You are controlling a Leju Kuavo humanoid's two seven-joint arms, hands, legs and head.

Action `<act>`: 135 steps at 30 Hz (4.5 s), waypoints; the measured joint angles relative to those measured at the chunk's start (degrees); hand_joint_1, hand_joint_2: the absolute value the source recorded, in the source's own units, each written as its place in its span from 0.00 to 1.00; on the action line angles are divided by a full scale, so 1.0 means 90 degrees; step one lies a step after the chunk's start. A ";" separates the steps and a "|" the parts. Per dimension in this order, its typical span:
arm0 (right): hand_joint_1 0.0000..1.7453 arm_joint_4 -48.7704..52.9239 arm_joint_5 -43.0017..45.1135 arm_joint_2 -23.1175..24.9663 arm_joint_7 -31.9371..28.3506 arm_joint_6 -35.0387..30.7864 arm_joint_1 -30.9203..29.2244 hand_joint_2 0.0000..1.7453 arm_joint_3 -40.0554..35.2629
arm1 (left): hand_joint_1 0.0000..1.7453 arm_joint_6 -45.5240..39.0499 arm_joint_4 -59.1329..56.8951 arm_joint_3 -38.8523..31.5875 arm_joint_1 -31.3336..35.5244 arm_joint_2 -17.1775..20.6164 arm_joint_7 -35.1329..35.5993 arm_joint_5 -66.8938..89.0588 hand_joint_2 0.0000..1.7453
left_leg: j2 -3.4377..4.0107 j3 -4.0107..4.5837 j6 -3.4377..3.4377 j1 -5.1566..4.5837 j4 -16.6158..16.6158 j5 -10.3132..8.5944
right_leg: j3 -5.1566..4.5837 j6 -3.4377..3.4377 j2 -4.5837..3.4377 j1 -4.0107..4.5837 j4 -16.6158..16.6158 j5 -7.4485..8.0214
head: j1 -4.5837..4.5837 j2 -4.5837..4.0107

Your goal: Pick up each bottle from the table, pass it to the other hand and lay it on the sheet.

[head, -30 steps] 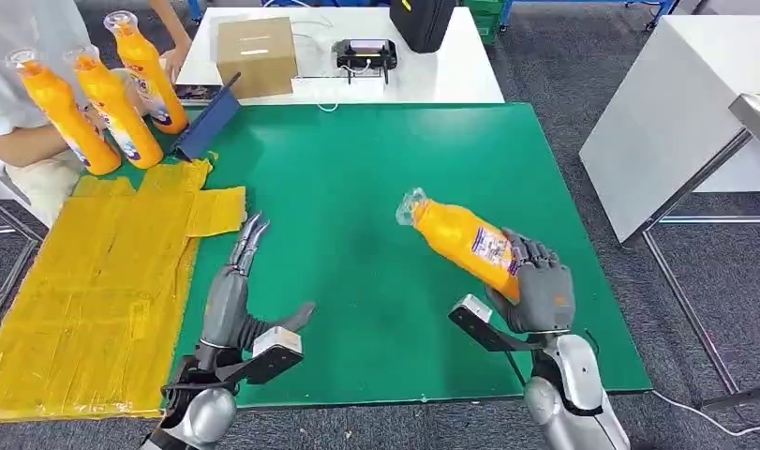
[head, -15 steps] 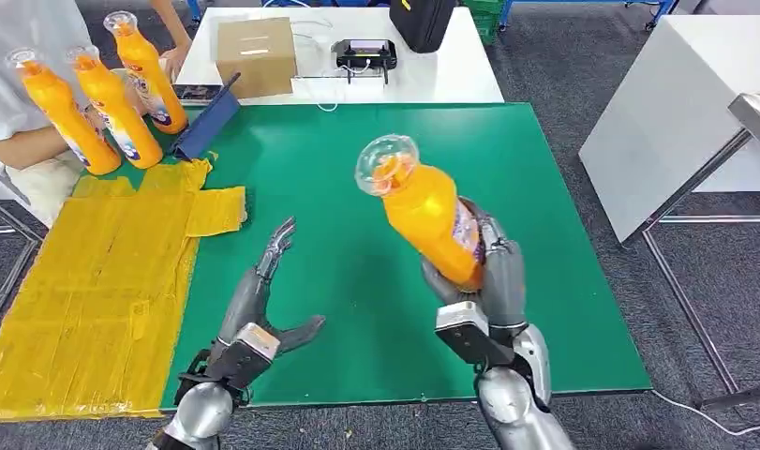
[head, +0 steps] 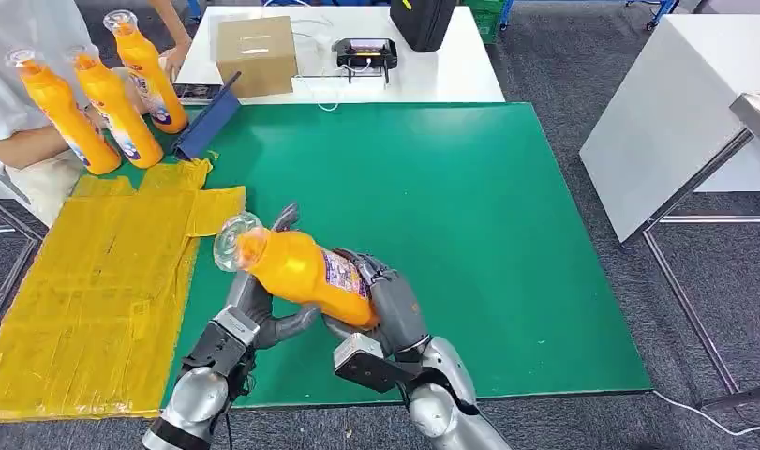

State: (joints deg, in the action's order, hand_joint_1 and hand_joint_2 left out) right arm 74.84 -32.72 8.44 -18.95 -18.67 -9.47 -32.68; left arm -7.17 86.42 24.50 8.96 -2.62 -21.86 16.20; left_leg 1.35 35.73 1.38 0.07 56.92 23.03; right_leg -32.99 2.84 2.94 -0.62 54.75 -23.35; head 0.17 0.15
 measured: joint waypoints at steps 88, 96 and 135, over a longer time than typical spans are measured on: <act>0.00 0.3449 0.2752 -0.0721 -0.0920 0.0206 0.1192 0.00 0.1163 | 0.00 -0.2402 -0.6800 0.0587 0.3564 0.1265 0.3018 0.7455 1.00 | 0.0012 0.0013 -0.0023 -0.0001 0.0001 -0.0017 | -0.0029 -0.0020 -0.0016 0.0000 0.0021 0.0015 | 0.0000 0.0000; 0.00 0.3378 0.2652 -0.0765 -0.0818 0.0223 0.1168 1.00 0.1163 | 0.00 -0.3304 -0.6620 -0.0014 0.3252 0.1122 0.2462 0.6874 1.00 | 0.0013 0.0013 -0.0023 0.0000 0.0001 -0.0017 | -0.0032 -0.0021 -0.0016 0.0001 0.0021 0.0015 | 0.0002 0.0000; 0.00 0.2980 0.2625 -0.0755 -0.0440 0.0865 0.2743 1.00 0.2106 | 0.00 0.0784 0.0204 -0.1039 -0.1829 -0.0051 -0.0731 -0.1246 1.00 | 0.0009 0.0010 -0.0029 -0.0009 0.0000 0.0019 | -0.0031 -0.0017 -0.0016 -0.0004 0.0016 -0.0014 | 0.0000 0.0000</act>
State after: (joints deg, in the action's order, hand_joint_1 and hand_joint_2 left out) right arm 101.66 -9.09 1.64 -22.91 -10.89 15.23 -13.73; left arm -0.11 88.26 15.15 -7.50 -3.08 -28.44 4.98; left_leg 1.44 35.82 1.12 -0.01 56.92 23.20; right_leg -33.27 2.69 2.80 -0.66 54.89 -23.48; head 0.17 0.15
